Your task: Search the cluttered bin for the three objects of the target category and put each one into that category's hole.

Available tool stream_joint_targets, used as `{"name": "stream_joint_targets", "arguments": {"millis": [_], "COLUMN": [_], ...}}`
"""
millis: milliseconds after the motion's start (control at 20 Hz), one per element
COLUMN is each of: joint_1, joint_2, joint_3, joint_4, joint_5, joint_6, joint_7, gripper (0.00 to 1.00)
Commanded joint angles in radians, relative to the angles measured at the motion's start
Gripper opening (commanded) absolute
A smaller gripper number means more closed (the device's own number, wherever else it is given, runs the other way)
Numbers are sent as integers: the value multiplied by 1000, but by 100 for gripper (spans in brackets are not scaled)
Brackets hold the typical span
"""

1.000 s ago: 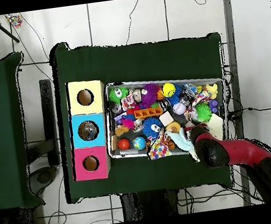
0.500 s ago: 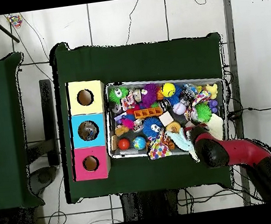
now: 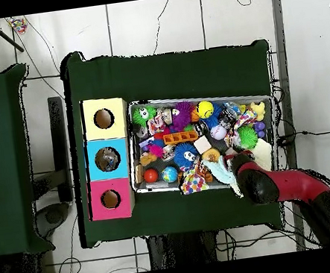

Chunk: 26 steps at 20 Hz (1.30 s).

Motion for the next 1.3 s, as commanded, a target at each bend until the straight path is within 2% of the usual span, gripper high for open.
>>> {"name": "stream_joint_targets", "arguments": {"millis": [50, 200, 350, 500, 650, 900, 1100, 1150, 1300], "joint_1": [7, 8, 36, 48, 49, -4, -35, -42, -43], "joint_2": [-44, -128, -151, -142, -96, -57, -53, -49, -44], "joint_3": [-65, -36, -19, -1, 4, 20, 30, 28, 25], "joint_4": [101, 160, 156, 137, 75, 23, -7, -12, -27], "joint_5": [-29, 15, 52, 71, 75, 68, 75, 72, 73], "joint_6": [127, 155, 175, 194, 209, 239, 268, 272, 285], "joint_7": [27, 38, 53, 43, 28, -24, -53, -61, -69], "gripper": [100, 100, 100, 100, 100, 100, 100, 0, 0]}}
